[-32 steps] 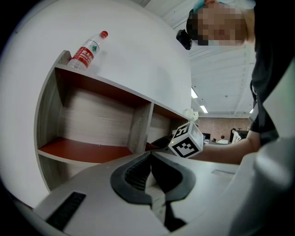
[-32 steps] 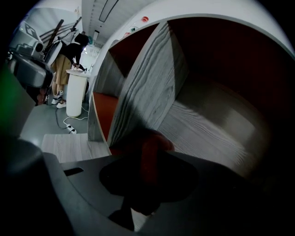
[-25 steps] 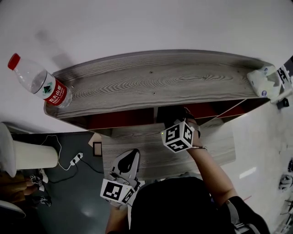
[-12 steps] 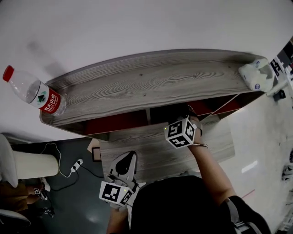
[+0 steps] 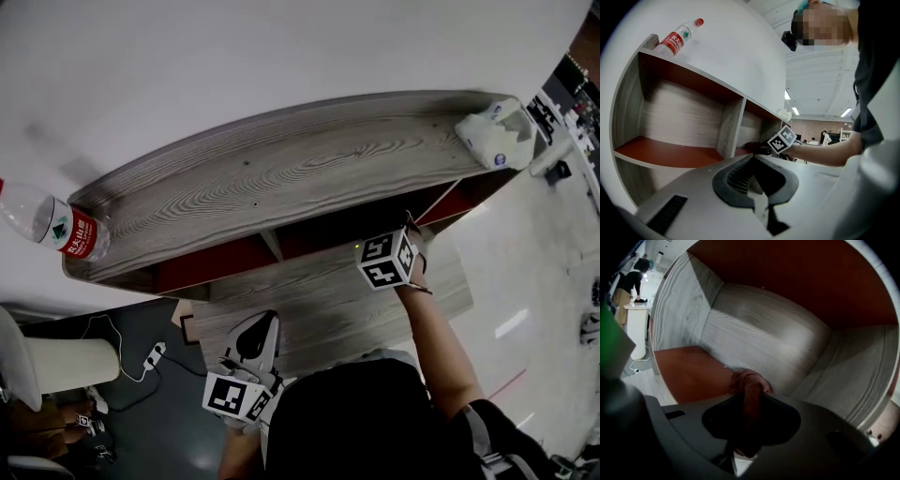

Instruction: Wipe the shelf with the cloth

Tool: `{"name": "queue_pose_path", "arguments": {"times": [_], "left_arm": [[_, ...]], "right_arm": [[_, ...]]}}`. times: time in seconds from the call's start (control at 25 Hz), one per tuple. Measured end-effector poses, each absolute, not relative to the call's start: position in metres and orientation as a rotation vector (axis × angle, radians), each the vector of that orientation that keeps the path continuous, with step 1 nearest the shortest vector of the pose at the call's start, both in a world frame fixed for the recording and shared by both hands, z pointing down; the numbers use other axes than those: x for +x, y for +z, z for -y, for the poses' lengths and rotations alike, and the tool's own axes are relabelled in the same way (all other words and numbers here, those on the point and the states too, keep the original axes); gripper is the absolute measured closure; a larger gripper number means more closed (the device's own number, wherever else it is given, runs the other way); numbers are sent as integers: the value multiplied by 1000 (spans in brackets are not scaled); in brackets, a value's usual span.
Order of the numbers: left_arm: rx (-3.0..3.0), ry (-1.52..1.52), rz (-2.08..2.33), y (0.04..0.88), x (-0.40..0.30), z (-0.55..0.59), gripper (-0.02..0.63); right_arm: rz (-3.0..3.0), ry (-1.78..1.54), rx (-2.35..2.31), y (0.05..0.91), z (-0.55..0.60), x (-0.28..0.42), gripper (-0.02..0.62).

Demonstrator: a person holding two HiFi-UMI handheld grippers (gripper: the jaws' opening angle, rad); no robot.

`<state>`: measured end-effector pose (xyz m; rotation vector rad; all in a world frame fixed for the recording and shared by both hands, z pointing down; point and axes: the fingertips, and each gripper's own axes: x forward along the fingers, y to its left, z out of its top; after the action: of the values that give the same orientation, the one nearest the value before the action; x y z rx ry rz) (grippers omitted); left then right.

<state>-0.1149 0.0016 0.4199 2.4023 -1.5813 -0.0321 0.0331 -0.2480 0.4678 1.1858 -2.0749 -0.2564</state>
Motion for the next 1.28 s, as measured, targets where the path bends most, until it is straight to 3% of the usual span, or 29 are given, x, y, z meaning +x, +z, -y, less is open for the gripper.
{"name": "queue_pose_path", "arguments": {"times": [0.76,1.28], "left_arm": [[2446,-21,1500,424,-103,10,598],[2392,-4,1565,428,-111,8,598]], "right_arm": [[2033,-119,1297,468,229,80,517],[2206,-124,1067,471,186,-9,518]]}}
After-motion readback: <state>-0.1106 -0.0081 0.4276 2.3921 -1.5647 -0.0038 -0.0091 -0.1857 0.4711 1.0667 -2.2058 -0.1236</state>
